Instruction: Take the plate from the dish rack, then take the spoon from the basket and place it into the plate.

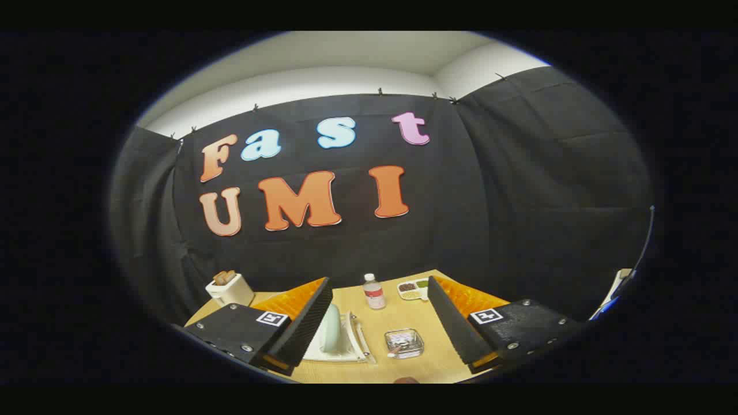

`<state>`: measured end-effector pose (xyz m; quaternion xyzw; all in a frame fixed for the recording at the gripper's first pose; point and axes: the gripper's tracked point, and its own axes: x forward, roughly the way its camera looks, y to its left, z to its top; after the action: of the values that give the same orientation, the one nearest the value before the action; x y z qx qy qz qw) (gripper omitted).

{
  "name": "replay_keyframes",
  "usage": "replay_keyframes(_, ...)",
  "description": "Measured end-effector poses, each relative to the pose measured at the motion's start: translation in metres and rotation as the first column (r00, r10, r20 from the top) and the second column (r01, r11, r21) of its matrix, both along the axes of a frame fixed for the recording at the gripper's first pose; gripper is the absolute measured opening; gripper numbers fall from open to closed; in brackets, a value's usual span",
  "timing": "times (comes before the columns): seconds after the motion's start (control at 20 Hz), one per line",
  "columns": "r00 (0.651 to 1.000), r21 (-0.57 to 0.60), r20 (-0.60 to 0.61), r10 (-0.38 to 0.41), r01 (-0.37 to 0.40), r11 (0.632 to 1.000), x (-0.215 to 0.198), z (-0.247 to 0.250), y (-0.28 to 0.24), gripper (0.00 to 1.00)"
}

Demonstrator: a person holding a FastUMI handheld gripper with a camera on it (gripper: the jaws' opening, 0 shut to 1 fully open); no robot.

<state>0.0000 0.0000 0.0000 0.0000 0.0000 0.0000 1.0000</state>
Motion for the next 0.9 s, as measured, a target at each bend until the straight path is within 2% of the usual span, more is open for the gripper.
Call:
replay_keyframes(0.45, 0.996, -0.024, -0.042, 0.08, -0.081, 0.996, 0.023, -0.007, 0.036, 0.99)
replay_keyframes(0.9, 0.995, -0.02, -0.047, 0.088, -0.089, 0.996, 0.027, -0.011, 0.043, 0.99)
